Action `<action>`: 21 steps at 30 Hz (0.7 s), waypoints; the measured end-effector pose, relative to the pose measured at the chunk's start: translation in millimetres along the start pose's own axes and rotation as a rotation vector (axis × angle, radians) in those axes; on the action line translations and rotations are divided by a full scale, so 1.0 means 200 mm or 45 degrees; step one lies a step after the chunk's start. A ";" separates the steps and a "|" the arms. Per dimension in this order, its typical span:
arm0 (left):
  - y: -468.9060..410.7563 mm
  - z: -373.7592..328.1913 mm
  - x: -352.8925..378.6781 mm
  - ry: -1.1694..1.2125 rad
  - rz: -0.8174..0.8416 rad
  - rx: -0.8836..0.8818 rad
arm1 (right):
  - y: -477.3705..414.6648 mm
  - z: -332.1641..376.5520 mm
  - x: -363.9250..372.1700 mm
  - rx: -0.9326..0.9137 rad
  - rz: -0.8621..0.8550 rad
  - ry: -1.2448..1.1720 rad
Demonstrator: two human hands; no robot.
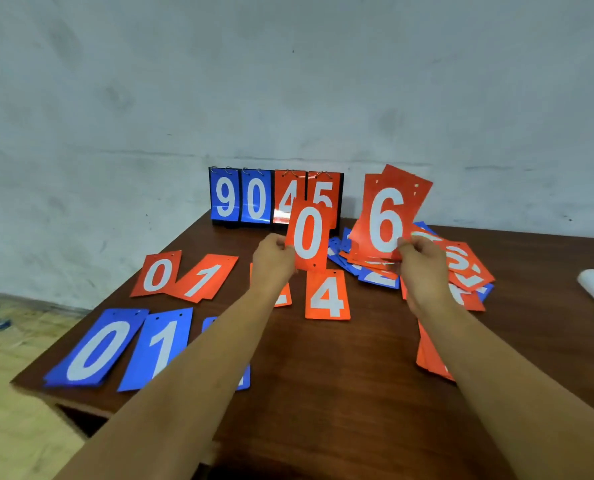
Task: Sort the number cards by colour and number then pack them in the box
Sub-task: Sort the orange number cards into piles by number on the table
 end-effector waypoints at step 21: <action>0.60 0.13 -0.19 0.450 0.102 -0.122 | 0.71 -0.17 0.13 0.121 0.261 0.089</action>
Point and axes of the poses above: each hand's wrist, its own y-axis away from the middle knuckle, its own x-axis out of the palm, z = x × y, the point moved 5 cm from there along -y, towards the middle knuckle, and after that the axes turned 9 degrees about x, right-handed, at the moved point
